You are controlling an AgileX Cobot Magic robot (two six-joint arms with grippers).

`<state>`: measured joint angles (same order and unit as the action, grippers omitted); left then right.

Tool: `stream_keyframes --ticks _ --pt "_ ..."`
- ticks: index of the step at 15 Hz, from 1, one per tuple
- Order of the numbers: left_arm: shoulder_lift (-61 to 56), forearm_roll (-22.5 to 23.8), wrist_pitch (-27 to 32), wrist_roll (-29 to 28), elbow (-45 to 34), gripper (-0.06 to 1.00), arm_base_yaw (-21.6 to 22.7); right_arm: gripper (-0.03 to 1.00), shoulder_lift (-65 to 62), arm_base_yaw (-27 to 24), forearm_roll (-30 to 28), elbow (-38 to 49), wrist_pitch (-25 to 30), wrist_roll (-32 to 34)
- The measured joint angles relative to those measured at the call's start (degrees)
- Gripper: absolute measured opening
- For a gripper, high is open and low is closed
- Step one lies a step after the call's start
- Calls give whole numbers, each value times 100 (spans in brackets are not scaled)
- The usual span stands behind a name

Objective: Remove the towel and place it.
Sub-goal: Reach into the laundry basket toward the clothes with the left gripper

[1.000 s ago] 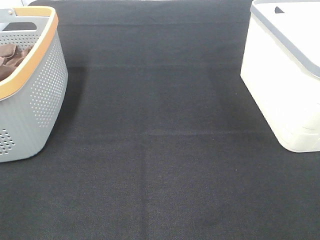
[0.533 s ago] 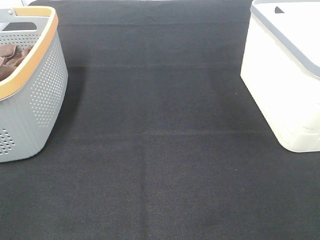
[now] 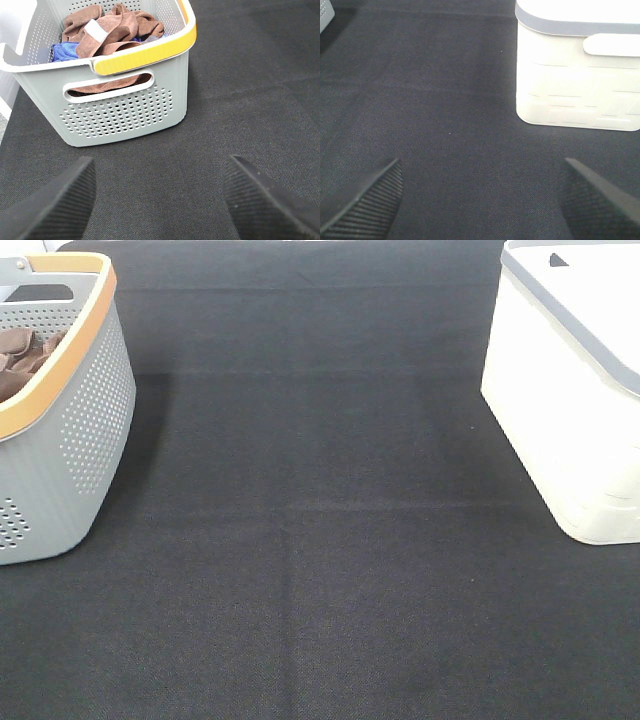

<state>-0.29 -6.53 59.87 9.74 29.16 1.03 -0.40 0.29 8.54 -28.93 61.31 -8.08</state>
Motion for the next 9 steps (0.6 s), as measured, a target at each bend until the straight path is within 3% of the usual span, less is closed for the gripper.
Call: stream_keyframes --ticks 9 --pt "0 0 0 0 0 69 0 80 0 0 0 0 0 0"
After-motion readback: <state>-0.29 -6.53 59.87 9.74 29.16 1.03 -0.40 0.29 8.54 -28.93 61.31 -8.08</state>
